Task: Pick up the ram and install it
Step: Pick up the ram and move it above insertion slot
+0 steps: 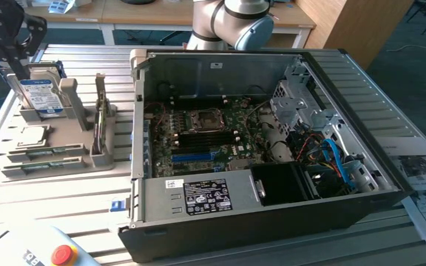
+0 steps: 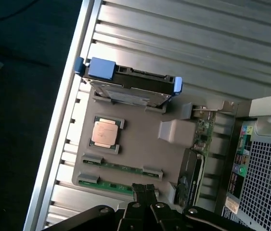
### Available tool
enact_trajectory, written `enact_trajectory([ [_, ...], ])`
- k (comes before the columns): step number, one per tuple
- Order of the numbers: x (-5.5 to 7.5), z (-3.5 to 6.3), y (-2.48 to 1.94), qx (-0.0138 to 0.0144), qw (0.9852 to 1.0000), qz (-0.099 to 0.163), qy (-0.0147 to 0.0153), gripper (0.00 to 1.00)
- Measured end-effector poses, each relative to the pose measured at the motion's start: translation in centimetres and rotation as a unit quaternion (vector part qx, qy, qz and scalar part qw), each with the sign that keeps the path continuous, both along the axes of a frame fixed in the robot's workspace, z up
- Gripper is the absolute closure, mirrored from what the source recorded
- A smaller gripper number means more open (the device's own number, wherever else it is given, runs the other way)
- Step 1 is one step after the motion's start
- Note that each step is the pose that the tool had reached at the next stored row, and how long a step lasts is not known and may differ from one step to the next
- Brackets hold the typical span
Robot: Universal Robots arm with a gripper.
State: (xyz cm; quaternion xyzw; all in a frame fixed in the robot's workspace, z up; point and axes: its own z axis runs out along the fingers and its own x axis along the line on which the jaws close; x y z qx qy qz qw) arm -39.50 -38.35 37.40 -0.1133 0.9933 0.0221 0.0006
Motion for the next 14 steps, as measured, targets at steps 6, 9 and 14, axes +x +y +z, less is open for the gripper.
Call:
enact_trajectory([
  [6,0.00,-0.01,0.00,0.0000,0.9985,0.054,0.0000,0.90],
  [9,0.00,-0.01,0.00,0.0000,0.9967,0.081,0.0001,0.90],
  [14,0.00,-0.02,0.00,0.0000,0.9920,0.126,0.0001,0.90],
])
